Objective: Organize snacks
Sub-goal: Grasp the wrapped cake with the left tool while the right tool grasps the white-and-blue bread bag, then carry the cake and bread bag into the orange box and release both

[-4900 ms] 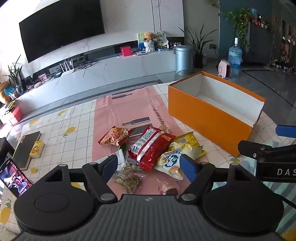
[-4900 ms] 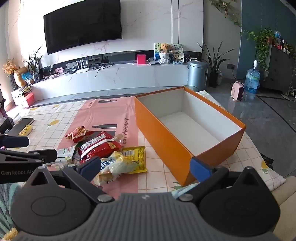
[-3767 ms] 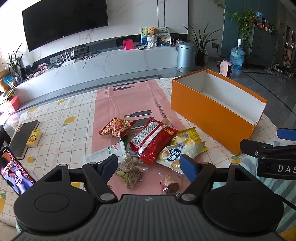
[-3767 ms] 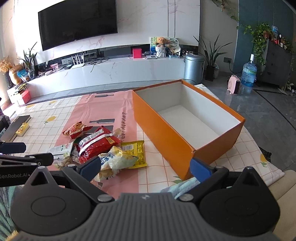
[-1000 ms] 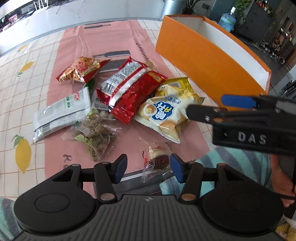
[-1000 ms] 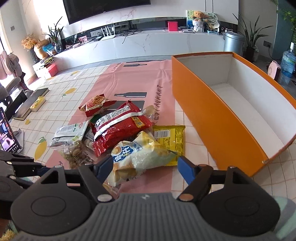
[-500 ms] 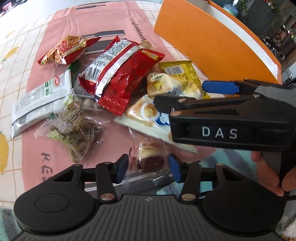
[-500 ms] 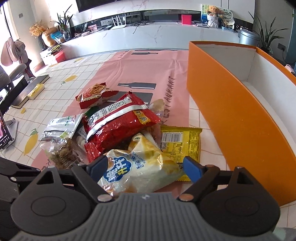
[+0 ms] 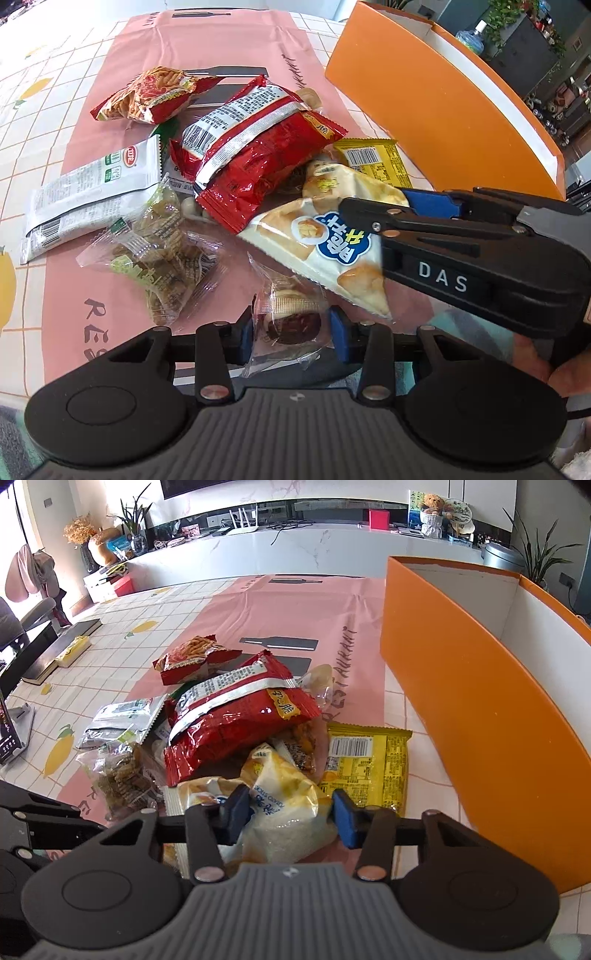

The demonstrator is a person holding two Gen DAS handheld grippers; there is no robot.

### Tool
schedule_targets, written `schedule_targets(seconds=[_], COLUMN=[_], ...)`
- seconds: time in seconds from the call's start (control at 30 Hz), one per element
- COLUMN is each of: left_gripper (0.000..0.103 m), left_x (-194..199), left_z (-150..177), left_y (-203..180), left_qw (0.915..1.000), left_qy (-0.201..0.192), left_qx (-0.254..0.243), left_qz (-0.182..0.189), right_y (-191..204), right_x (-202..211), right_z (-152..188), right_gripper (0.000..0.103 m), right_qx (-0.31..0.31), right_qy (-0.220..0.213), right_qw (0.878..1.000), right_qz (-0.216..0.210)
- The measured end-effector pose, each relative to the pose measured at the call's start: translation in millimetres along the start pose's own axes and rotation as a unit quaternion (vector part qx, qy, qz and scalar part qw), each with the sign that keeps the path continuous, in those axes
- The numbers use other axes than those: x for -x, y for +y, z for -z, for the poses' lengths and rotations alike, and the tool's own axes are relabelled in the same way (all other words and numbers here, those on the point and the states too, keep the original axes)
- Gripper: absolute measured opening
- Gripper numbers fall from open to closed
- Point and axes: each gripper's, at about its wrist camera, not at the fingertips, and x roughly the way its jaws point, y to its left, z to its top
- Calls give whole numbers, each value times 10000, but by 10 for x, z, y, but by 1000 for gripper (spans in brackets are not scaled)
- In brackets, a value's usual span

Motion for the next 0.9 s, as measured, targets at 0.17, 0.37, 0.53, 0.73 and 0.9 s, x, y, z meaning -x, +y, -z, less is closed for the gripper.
schedule_targets(seconds=[0.17,0.37,0.53,0.73,0.9], left_gripper=[43,43,43,43,43], left_x=[68,255,450,736,938], left_z=[33,95,137,94,37], left_y=[3,16,1,-85,-215], left_qw=[9999,9996,9984,9960,9934], left_qy=[-115,-283,-535,-881,-1146], left_qx=[31,86,180,138,50], left_qz=[-17,-15,-8,-35,-57], right_y=[42,29,38,-69,-171], right_x=[164,492,760,1022,1305], right_z=[10,25,-5,-60,-88], right_gripper=[22,17,15,13,12], right_qx=[36,-95,-7,-82,-117], right_qy=[-17,-209,-486,-746,-1063], right_qw=[10000,9996,9983,9958,9920], right_qz=[28,147,333,527,669])
